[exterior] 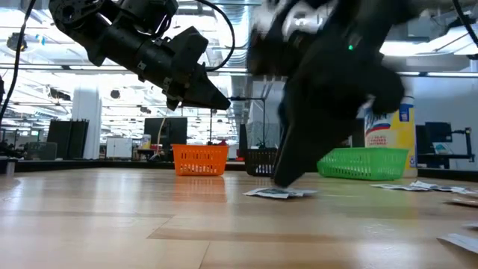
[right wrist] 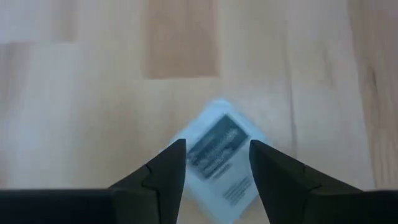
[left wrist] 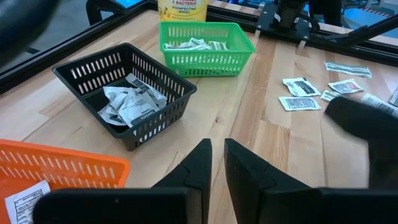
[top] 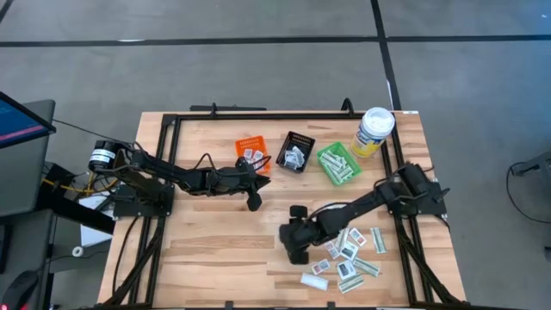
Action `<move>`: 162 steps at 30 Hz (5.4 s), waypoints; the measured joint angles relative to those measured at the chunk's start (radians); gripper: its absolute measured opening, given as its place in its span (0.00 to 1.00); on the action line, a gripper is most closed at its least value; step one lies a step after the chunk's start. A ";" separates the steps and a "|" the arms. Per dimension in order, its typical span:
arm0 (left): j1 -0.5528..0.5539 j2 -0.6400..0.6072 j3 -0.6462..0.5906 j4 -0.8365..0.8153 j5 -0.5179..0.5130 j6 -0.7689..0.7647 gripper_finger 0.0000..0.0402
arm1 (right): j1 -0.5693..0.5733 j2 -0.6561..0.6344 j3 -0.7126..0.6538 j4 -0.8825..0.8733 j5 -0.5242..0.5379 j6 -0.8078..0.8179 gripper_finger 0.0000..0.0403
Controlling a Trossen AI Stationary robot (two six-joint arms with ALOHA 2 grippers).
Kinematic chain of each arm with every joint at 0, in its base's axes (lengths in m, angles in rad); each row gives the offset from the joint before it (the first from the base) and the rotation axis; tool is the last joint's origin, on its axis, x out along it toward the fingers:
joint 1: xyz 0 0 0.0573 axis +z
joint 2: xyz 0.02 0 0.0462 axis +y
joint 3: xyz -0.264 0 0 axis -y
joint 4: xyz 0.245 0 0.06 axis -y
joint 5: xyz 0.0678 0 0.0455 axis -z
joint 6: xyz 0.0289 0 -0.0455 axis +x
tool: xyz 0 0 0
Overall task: Pick & Place First Aid Supplies
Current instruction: Put the black towelette pack into the black basket
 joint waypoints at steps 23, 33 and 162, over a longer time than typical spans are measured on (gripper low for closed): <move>0.000 0.000 0.000 0.000 0.000 0.002 0.11 | -0.082 -0.054 -0.008 -0.135 0.095 -0.082 0.02; 0.000 0.000 0.000 0.000 0.000 0.001 0.11 | -0.329 -0.273 -0.002 -0.270 0.384 -0.176 0.10; 0.000 0.000 0.000 -0.041 0.575 0.219 0.01 | -0.218 -0.235 0.000 -0.009 -0.184 -0.254 0.34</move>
